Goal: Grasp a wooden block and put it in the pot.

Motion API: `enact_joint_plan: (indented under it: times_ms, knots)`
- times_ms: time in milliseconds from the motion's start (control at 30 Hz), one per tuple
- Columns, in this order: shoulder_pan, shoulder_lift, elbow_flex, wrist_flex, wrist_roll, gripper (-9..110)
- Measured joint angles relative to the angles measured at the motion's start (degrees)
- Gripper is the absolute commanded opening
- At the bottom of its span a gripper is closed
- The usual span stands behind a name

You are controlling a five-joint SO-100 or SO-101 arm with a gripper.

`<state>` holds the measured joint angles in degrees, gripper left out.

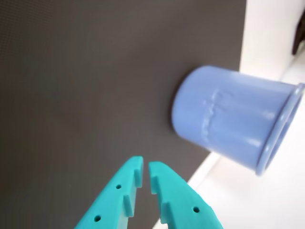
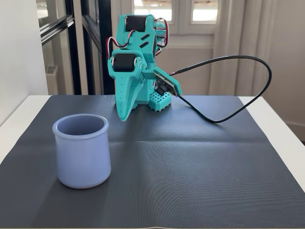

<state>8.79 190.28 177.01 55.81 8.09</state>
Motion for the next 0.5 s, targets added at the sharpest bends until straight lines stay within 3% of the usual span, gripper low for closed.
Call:
enact_joint_plan:
  times_ms: [500]
  knots:
    - [-1.7, 4.0, 2.0, 0.0, 0.0, 1]
